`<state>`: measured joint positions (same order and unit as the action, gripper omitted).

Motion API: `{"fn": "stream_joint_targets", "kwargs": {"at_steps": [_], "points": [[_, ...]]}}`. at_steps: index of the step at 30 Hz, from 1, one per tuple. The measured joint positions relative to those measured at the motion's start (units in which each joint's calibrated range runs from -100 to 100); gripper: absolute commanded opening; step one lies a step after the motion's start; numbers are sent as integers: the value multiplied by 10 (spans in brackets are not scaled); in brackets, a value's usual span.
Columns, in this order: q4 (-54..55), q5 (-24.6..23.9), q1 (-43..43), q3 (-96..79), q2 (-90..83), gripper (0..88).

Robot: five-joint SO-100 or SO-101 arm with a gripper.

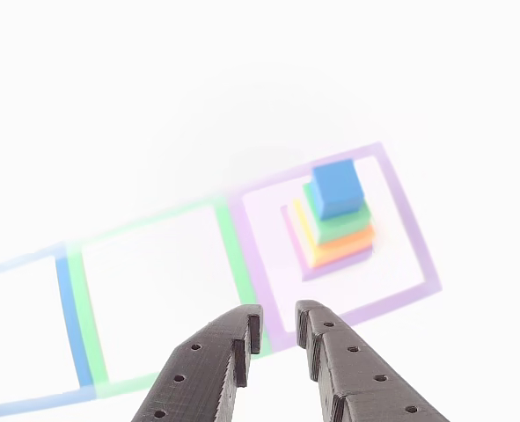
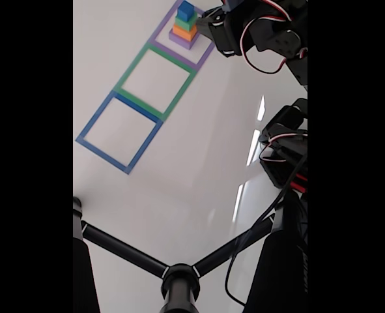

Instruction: Tower of hanoi

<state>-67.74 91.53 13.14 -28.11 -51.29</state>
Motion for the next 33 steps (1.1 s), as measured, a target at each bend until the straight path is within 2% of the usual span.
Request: {"fn": "stream_joint_targets", "kwargs": {"at_steps": [4, 5, 6, 7, 8, 16, 18, 21, 25, 33], "points": [[-19, 47, 25, 17, 5, 39], [-22, 49, 29, 18, 6, 153], [-26, 57, 31, 20, 8, 230], [-31, 69, 34, 23, 11, 174], [-36, 73, 40, 27, 13, 156], [-52, 73, 62, 67, 38, 115], [-52, 77, 67, 67, 38, 131], [-52, 77, 65, 67, 38, 214], [-31, 79, 77, 50, 36, 271], [100, 79, 103, -64, 34, 279]]}}
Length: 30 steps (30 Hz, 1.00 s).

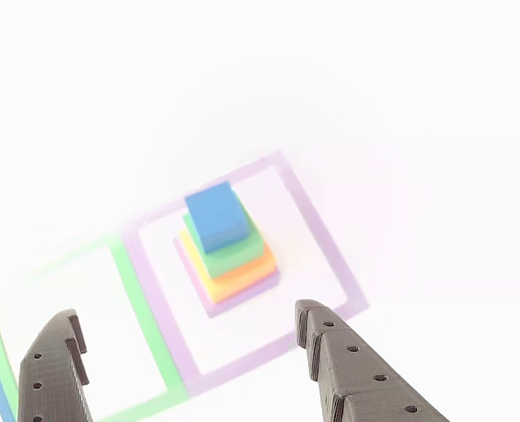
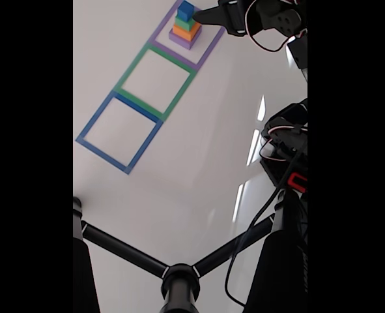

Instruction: Tower of hanoi

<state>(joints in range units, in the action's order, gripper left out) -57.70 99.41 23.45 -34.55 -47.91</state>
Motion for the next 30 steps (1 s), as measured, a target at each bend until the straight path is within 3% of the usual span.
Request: {"fn": "stream_joint_targets", "kwargs": {"at_steps": [15, 30], "points": [[323, 0, 38, -238, -3, 291], [662, 0, 28, -383, 116, 313]]}}
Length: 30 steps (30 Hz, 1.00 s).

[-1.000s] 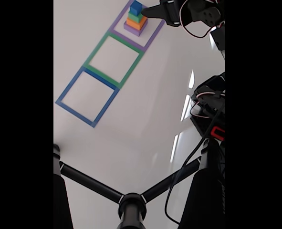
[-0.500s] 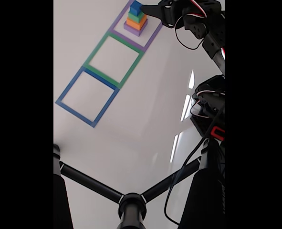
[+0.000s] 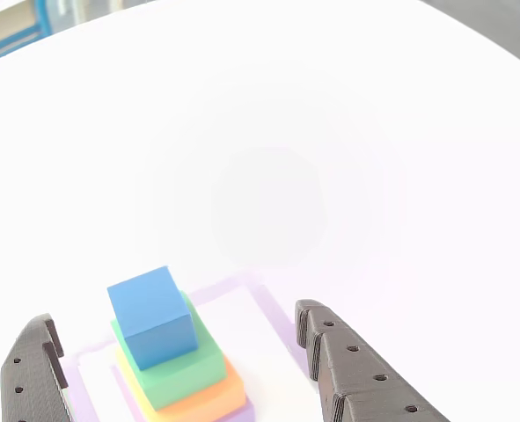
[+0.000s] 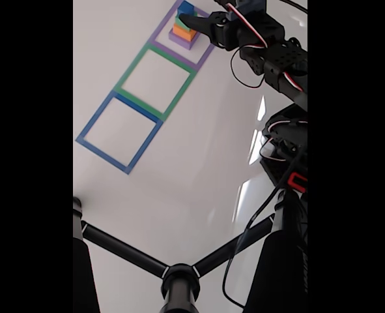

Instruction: Tower of hanoi

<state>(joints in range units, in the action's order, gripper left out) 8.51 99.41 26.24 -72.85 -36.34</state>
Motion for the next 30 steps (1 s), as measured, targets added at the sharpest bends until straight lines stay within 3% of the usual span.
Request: {"fn": "stream_joint_targets", "kwargs": {"at_steps": [15, 30], "points": [[179, 0, -21, -2, 151, 309], [240, 0, -42, 3, 233, 298]]}}
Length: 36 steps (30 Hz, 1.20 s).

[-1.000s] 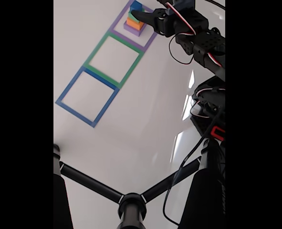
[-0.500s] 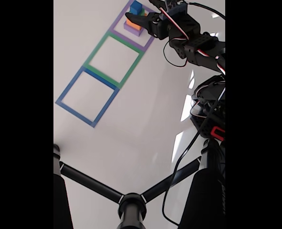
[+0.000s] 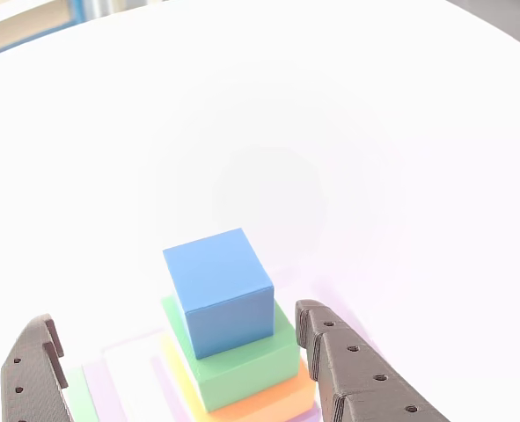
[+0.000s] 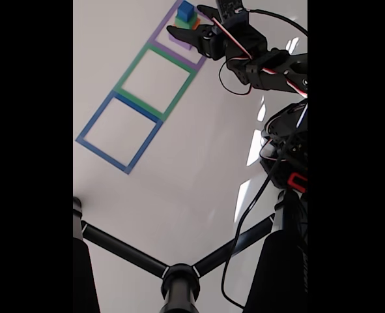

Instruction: Tower of hanoi

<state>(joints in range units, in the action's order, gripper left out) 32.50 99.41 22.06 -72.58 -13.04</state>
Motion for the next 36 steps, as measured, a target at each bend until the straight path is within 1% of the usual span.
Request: {"fn": "stream_joint_targets", "kwargs": {"at_steps": [9, 15, 19, 28, 36], "points": [[22, 0, -2, 35, 53, 291], [28, 0, -2, 38, 58, 259], [28, 0, -7, 40, 58, 229], [28, 0, -20, 40, 58, 118], [28, 0, -24, 40, 62, 67]]}}
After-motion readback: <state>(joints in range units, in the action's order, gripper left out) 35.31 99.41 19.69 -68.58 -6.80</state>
